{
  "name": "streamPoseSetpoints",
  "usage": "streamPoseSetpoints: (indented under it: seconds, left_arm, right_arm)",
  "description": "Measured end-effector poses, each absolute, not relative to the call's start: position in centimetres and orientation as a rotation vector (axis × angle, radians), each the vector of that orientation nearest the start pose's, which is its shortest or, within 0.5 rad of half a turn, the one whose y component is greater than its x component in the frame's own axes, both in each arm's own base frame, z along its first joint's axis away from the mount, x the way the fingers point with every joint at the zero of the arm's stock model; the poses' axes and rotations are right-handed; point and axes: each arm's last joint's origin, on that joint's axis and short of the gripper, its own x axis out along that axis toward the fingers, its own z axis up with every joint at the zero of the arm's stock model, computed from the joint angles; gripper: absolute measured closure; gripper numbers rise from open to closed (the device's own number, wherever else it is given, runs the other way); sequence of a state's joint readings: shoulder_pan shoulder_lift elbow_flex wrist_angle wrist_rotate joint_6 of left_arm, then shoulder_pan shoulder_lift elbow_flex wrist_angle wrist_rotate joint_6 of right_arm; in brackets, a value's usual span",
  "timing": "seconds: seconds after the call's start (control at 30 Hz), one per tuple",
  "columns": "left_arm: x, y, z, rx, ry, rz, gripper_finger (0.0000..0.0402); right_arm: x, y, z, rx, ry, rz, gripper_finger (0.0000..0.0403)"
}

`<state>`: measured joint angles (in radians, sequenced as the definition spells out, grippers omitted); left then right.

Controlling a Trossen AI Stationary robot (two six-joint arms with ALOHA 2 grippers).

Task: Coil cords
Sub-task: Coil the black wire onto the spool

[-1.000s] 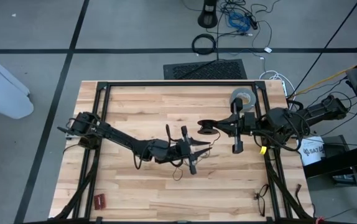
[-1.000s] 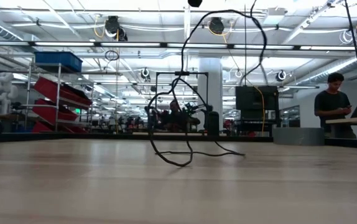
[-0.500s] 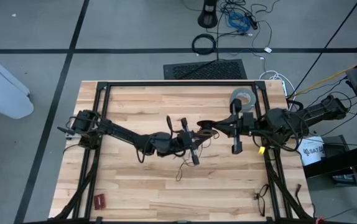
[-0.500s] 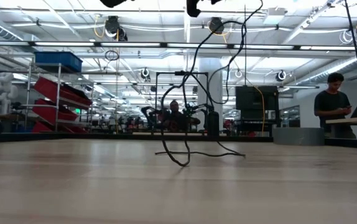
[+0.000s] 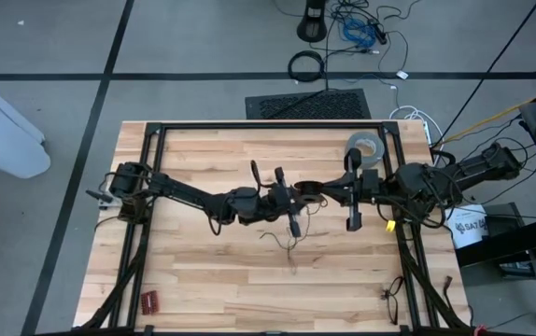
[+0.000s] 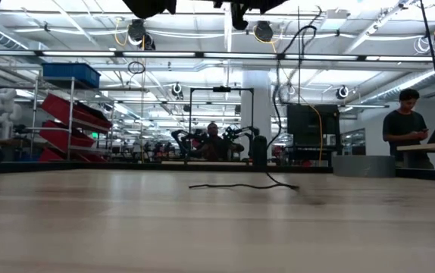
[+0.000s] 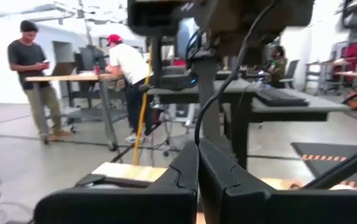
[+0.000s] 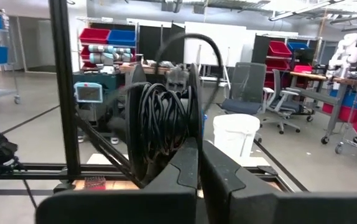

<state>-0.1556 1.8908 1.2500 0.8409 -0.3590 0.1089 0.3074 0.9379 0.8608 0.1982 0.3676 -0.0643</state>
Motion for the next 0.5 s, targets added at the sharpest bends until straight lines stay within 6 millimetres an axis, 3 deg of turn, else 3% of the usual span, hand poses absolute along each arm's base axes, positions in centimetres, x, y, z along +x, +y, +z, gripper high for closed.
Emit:
streamPoseSetpoints:
  seconds: [0.1,0.5]
  left_arm:
    - [42.6,-5.8,27.9,0.058,-0.185,0.195,0.0399]
    - [42.9,-4.3,26.4,0.047,-0.033,0.27,0.04]
  right_arm:
    - [20.1,5.0,36.8,-0.018,-0.107,-0.076,0.0403]
    - [20.1,5.1,36.8,-0.007,-0.101,-0.066,0.0403]
